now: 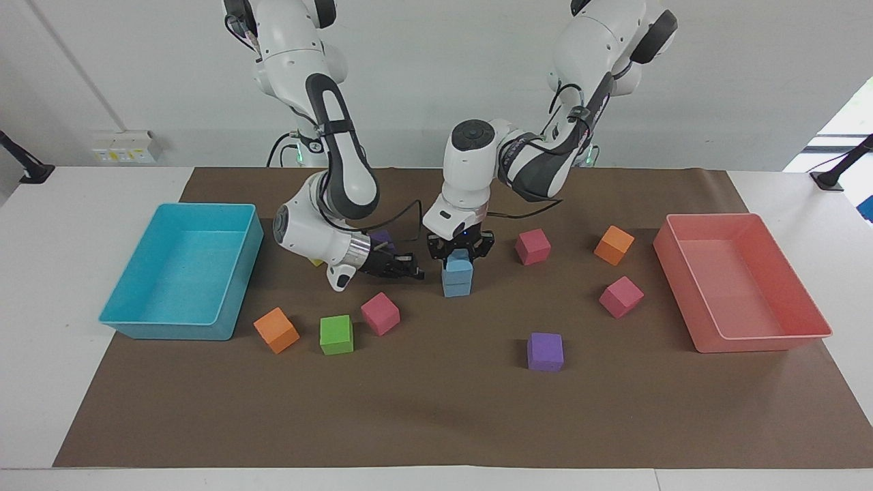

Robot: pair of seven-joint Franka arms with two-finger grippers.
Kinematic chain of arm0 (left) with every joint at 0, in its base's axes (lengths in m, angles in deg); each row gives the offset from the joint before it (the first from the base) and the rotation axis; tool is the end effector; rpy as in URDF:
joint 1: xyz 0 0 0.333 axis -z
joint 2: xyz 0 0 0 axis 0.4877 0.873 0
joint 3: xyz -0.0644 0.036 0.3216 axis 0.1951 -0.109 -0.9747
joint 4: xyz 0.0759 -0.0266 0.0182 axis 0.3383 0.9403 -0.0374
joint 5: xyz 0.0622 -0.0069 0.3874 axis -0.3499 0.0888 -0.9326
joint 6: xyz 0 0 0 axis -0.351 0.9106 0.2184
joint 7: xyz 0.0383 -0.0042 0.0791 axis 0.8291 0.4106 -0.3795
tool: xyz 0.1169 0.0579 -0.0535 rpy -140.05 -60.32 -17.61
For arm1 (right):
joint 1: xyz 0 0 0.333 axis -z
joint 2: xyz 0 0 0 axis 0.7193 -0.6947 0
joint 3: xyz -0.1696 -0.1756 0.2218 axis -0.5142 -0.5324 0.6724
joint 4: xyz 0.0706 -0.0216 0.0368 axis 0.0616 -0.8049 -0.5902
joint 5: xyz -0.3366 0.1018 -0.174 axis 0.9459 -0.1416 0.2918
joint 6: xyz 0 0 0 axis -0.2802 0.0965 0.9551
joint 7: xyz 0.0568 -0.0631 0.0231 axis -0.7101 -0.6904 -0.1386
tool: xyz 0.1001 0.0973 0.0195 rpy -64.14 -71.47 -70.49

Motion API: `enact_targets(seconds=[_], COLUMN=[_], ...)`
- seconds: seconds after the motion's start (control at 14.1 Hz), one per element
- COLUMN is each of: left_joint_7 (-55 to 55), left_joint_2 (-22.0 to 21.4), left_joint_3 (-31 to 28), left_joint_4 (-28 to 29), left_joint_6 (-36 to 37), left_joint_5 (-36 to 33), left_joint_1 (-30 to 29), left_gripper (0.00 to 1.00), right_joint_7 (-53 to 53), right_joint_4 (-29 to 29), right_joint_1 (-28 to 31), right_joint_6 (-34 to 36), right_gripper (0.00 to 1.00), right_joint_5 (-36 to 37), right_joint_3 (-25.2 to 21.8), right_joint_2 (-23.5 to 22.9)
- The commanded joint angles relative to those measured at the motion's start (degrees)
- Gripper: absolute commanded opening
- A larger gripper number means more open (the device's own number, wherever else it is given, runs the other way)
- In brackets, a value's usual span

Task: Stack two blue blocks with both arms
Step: 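Lower the cube onto the blue cube and open the left gripper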

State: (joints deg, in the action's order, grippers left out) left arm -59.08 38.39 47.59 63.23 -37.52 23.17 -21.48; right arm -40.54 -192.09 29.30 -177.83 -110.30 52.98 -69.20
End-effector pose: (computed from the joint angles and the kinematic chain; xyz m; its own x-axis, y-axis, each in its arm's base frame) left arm 0.5168 -0.4301 0.3696 0.9959 0.0112 0.0895 0.0072 -0.9989 0.0453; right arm 0.5667 0.2289 0.2601 0.9795 -0.0676 -0.1900 -0.1833 -0.6904 -0.6998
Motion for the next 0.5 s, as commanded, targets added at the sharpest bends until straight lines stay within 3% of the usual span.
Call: enact_targets(seconds=[0.0, 0.43], left_joint_7=[-1.9, -1.9], left_joint_2=[1.0, 0.7], left_joint_3=[0.1, 0.1], left_joint_4=[-1.4, -1.0], left_joint_6=[0.7, 0.9], left_joint_5=[-2.0, -1.9], left_joint_1=[0.6, 0.6], left_gripper=[0.0, 0.0], right_joint_7=[1.8, 1.8], right_joint_4=[-1.0, -1.0], right_joint_1=[0.2, 0.2], right_joint_6=[-1.3, -1.3], right_gripper=[0.0, 0.0], right_joint_5=[-2.3, -2.3], right_joint_3=[0.3, 0.3], right_joint_2=[0.4, 0.4])
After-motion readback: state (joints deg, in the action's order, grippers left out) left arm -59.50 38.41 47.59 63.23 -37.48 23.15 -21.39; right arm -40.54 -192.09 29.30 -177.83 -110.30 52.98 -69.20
